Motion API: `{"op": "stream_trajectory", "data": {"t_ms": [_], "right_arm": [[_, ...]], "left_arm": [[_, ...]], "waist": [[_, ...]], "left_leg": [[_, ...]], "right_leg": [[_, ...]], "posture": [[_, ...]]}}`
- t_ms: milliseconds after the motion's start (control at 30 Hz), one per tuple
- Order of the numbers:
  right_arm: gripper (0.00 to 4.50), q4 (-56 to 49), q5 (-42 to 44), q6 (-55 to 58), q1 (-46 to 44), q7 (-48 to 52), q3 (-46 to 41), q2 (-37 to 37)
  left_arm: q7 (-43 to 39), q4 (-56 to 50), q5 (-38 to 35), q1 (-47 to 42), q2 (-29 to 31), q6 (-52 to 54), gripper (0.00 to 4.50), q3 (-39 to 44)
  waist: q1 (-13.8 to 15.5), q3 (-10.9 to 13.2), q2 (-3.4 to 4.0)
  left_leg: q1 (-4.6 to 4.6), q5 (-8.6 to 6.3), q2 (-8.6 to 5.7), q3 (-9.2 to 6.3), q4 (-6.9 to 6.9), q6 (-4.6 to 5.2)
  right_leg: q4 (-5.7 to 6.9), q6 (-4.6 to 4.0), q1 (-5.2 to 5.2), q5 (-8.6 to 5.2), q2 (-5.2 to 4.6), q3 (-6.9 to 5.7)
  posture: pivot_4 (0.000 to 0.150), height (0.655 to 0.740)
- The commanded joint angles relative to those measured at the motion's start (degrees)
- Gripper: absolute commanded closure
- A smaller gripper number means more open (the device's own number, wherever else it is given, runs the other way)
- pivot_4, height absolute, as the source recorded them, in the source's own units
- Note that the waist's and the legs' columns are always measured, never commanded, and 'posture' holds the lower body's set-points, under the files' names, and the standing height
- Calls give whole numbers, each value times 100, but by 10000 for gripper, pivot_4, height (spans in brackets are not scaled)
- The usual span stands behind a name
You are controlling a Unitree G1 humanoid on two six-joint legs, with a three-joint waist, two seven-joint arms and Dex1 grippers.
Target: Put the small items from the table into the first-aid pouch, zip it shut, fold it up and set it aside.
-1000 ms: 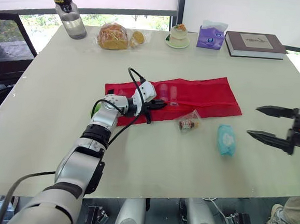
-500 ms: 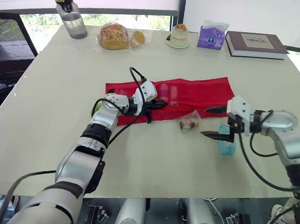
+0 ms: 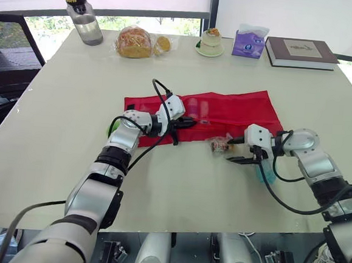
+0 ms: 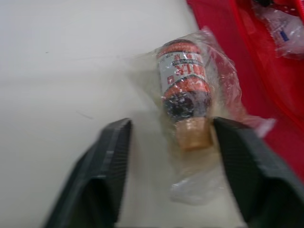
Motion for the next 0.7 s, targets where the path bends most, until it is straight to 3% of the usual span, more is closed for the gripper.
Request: {"op": "stream_trajectory", "data": {"t_ms": [33,67,100,467,700], "right_arm": [[36681,-376,1,69,-39,-13,-104,-23],[41358,-436,-31,95,-23,-46,-107,-36],[41666,-485,-67,125,0,-98,-119,-52],[41666,-2531,58,2962,617,-1674,-662,87],[41666,-2983,-279,4040,710,-2560,-490,365]], "left_arm": [[5,-244,-52,31,-12,14,45000,92],[10,-235,-45,25,-19,10,45000,86],[12,-234,-40,24,-25,7,45000,82],[-79,-373,-202,82,-13,89,45000,201],[-187,-695,-503,195,-145,249,45000,357]], "waist": [[0,0,0],[1,0,0],[2,0,0],[10,0,0],[3,0,0]], "left_leg": [[0,0,0,0,0,0],[0,0,0,0,0,0],[0,0,0,-1,0,0],[-1,0,0,-3,0,0],[-1,0,0,-2,0,0]], "right_leg": [[0,0,0,0,0,0],[0,0,0,0,0,0],[0,0,0,0,0,0],[4,-1,0,0,0,-1],[4,-1,-1,0,0,-1]], "posture": [[1500,7400],[1500,7400],[1500,7400],[1500,7400],[1500,7400]]}}
